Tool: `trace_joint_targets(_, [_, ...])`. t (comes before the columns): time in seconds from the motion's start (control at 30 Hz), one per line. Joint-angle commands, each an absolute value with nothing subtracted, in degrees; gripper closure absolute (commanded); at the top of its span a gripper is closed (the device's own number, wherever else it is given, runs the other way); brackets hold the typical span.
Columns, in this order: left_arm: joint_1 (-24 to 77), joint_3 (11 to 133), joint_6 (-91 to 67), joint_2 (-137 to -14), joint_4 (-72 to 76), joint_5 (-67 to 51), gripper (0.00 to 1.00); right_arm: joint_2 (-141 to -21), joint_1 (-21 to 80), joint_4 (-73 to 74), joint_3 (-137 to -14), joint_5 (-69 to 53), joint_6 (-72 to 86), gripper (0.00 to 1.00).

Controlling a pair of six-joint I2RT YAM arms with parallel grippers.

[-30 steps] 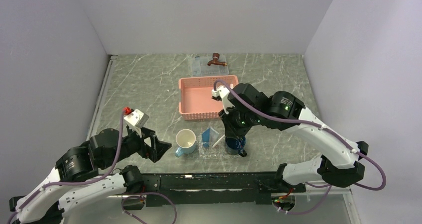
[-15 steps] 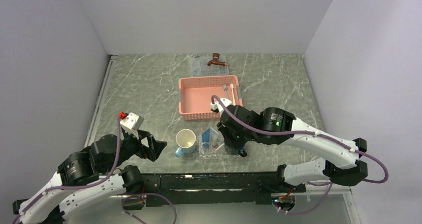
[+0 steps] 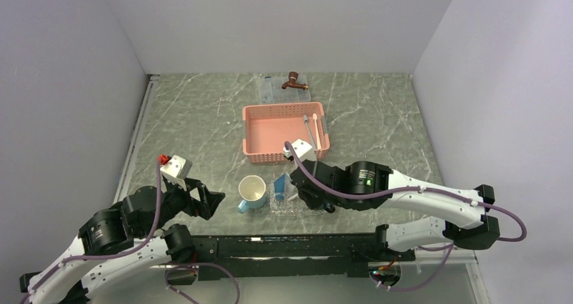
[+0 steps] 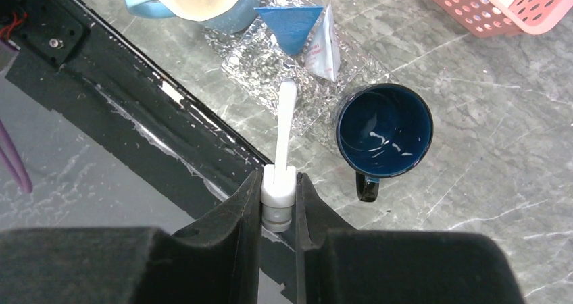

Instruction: Prepare toiletry sets of a toothbrush and toothpaste on the tray

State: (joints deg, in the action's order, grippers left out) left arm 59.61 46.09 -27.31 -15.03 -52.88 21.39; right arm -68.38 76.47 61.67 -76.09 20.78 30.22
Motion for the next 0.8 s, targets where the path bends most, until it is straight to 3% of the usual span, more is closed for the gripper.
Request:
trace_joint_targets(0.0, [59.77, 45.71, -27.91, -14.76, -50.72, 22.82, 0.00, -66.16, 77.91, 56.39, -71.89, 25.80, 33.41, 1.00])
trace_joint_targets(0.77, [59.72, 45.48, -27.67, -16.06, -50.80, 23.11, 0.01, -63.07, 81.44, 46.61, -60.42, 31.22, 39.16, 1.00])
